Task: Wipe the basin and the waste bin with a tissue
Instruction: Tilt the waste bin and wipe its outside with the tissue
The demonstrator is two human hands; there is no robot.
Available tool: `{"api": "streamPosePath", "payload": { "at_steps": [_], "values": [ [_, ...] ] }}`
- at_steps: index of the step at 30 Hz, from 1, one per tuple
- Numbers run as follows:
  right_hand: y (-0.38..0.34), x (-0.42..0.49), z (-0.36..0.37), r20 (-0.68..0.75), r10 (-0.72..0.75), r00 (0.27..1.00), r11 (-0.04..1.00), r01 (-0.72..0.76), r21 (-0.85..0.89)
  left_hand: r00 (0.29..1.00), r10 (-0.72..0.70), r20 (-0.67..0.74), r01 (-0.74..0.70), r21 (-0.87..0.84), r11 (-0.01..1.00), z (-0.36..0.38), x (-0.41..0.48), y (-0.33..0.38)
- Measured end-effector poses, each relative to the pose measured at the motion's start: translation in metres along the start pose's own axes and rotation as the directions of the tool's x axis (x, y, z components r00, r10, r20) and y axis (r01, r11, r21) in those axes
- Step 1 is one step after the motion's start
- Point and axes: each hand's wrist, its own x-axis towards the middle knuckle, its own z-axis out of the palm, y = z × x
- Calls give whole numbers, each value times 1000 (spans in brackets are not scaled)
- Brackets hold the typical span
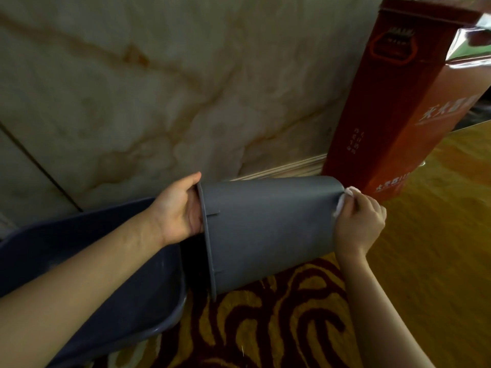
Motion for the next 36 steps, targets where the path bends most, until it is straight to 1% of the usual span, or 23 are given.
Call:
{"api": "streamPosePath", "payload": {
  "at_steps": [2,4,5,6,7,9,12,14,18,20,23,25,27,28,29,31,33,35,36],
  "values": [
    [-19,-5,-2,45,-160,986,987,158,35,999,-47,24,47,4,999,-3,-4,-7],
    [-36,-11,0,155,-325,933,945,318,71,997,-71,8,71,-2,997,-2,-7,-12],
    [-41,-15,0,217,-365,906,931,355,85,998,-67,-18,67,-15,998,0,-8,-14],
    [-43,-18,1,274,-367,889,930,357,89,997,-55,-59,53,-38,998,1,-8,-15],
    [-42,-22,0,313,-341,886,939,334,80,993,-46,-108,39,-67,997,4,-8,-15],
    [-31,-29,-4,327,-268,906,960,279,14,978,-39,-206,27,-62,998,10,-9,-17],
    [-9,-35,-11,341,-149,928,974,198,-112,958,-63,-281,90,83,993,15,-10,-27],
    [8,-36,-14,359,-66,931,977,134,-166,949,-30,-314,91,181,979,14,-10,-32],
    [36,-37,-22,347,84,934,977,-8,-214,945,125,-301,-5,370,929,12,-9,-30],
    [44,-35,-26,328,144,934,975,-78,-207,944,161,-287,-24,426,904,17,-11,-29],
    [44,-30,-28,316,164,934,976,-106,-192,942,199,-271,-48,478,877,28,-15,-28],
    [33,-25,-27,296,94,951,987,-51,-151,935,239,-262,-73,516,854,37,-17,-29],
    [12,-20,-27,282,0,960,998,17,-56,924,296,-242,-105,583,805,48,-20,-31],
    [0,-17,-27,291,-22,956,1000,17,19,918,321,-234,-118,611,783,53,-20,-33],
    [-13,-14,-27,318,-21,948,995,-13,102,914,334,-229,-124,629,768,60,-20,-35],
    [-37,-5,-27,394,-9,919,967,-92,236,921,324,-217,-116,642,758,72,-20,-36],
    [-59,4,-27,437,-42,899,938,-115,327,931,309,-196,-105,667,738,82,-19,-34],
    [-79,13,-28,438,-88,895,910,-106,400,936,322,-144,-124,720,683,92,-21,-32],
    [-89,18,-29,423,-114,899,899,-88,429,933,346,-103,-151,760,632,97,-23,-31]
  ]
}}
